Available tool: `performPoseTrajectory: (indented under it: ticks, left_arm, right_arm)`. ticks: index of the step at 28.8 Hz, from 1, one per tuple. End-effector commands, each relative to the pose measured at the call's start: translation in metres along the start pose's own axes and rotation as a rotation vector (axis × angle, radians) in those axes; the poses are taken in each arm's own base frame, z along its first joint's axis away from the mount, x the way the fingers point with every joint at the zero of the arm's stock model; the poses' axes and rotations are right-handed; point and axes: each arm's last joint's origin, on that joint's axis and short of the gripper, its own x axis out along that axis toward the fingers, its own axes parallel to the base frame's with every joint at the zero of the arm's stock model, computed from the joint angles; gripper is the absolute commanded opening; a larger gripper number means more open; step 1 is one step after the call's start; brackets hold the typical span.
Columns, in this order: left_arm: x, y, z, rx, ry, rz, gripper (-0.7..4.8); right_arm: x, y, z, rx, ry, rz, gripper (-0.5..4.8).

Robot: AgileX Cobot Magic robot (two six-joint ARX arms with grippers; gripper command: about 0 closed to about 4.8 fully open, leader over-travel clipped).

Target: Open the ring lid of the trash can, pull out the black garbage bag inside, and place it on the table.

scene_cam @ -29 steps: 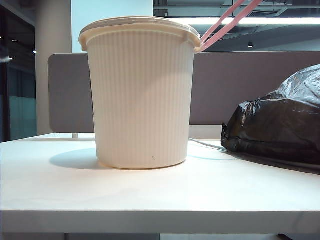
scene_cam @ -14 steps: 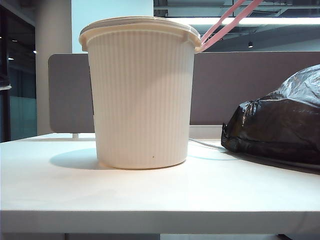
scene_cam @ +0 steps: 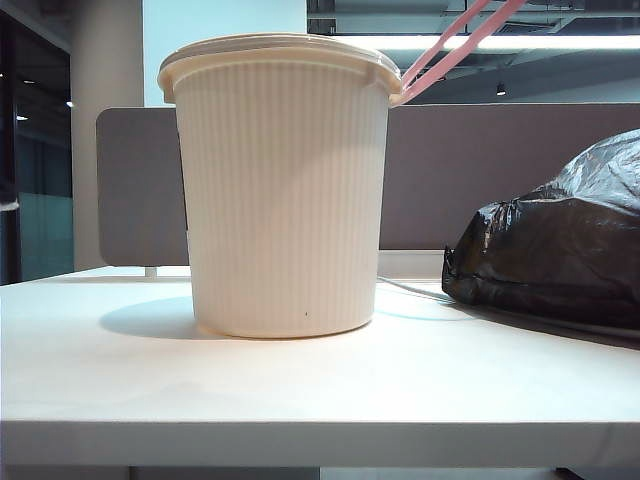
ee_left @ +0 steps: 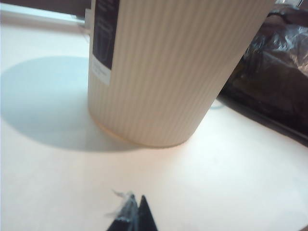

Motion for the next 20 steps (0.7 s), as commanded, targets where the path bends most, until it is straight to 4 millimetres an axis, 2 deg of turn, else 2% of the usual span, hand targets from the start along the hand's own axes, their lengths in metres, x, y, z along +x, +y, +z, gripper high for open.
performPoseTrajectory:
  ticks: [1, 20]
  left_arm:
    - [-0.0001, 0.0000, -0.0004, -0.012, 0.009, 0.000, -0.06]
    - [-0.0002, 0.0006, -0.0033, -0.001, 0.038, 0.007, -0.06]
  right_arm:
    - [0.0000, 0.0001, 0.0011, -0.005, -0.012, -0.003, -0.01]
    - [0.0000, 0.0001, 0.0013, -0.006, -0.014, -0.003, -0.01]
